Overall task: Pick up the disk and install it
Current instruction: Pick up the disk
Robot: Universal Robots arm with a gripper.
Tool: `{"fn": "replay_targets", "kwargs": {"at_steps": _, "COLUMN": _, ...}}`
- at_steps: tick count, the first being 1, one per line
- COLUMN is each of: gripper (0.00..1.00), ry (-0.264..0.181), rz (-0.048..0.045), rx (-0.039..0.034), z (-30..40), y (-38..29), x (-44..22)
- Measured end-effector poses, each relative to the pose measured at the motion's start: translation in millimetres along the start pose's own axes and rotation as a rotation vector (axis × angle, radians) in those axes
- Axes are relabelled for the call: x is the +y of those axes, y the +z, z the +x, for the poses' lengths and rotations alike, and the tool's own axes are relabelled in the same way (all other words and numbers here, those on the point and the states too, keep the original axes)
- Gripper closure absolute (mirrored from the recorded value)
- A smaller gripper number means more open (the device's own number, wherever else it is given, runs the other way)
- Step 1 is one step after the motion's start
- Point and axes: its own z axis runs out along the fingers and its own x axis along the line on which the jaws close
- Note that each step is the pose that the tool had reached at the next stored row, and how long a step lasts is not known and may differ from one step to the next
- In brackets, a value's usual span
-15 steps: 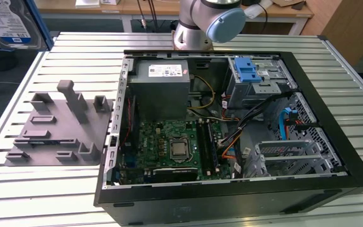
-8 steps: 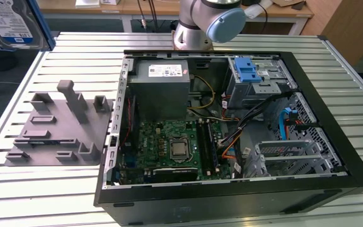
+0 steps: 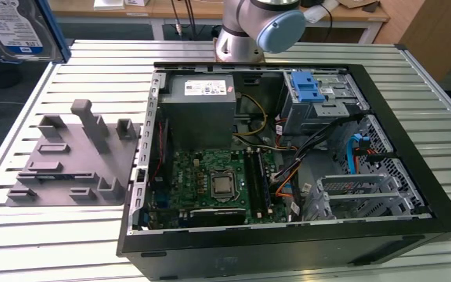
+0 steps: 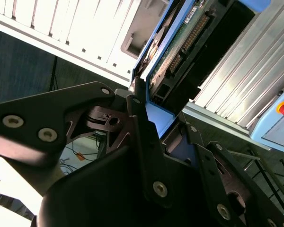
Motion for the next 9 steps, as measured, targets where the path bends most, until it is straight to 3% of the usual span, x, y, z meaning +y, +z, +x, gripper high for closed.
{"fn": "replay_targets", "kwargs": {"at_steps": 9, "gripper": 0.64, "ry": 0.0, "rz": 0.0001, "rx": 0.0, "z": -0.1, "y": 0.0, "x": -0.9}}
